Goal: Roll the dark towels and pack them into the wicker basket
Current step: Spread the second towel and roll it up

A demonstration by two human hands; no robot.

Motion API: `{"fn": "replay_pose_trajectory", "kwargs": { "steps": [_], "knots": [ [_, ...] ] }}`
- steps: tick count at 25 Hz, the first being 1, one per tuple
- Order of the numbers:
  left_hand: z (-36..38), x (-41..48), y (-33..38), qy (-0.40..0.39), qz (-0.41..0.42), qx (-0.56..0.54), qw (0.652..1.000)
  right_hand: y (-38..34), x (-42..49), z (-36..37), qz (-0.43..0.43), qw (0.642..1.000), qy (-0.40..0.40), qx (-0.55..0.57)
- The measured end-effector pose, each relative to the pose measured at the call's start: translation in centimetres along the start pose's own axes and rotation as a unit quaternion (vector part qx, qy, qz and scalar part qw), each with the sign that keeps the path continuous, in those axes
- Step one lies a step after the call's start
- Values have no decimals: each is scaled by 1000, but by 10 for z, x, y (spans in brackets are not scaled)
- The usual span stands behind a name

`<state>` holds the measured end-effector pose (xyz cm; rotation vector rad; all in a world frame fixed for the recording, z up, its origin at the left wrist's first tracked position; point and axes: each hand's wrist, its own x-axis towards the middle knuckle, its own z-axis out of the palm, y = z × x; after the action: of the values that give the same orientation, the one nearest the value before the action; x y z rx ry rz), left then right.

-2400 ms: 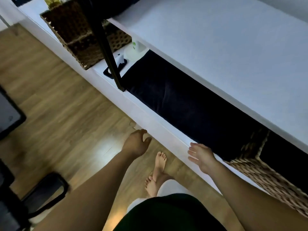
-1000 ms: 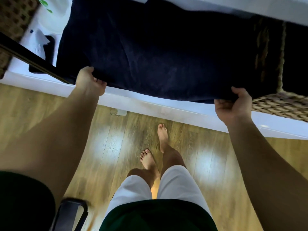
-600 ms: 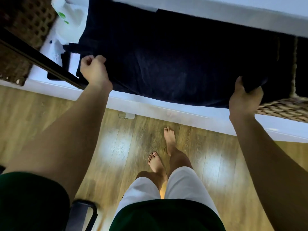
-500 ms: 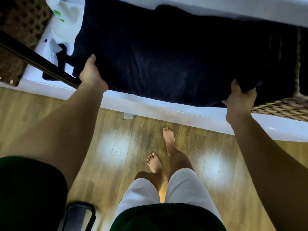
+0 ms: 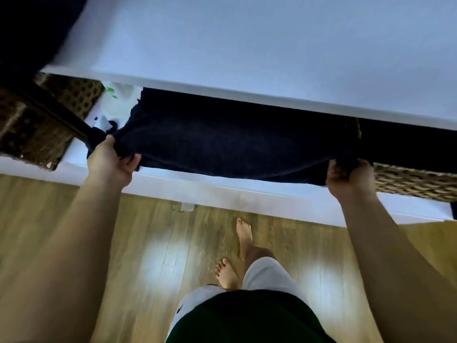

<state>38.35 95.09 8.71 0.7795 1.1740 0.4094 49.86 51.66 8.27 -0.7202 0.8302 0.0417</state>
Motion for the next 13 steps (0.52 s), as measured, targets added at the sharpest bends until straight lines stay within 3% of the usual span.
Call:
{"fn": "replay_pose_trajectory", "kwargs": {
  "steps": [4, 9, 13],
  "knots": [
    [-28, -57, 30, -36, -4, -109, 993, -55, -57, -13, -60, 997, -50, 15],
    [-20, -124, 50, -107, 4, -188, 976, -128, -84, -23, -155, 987, -39, 15],
    [9, -180, 75, -216, 56, -224, 949, -195, -102, -25, -229, 965, -129, 16]
  ]
}}
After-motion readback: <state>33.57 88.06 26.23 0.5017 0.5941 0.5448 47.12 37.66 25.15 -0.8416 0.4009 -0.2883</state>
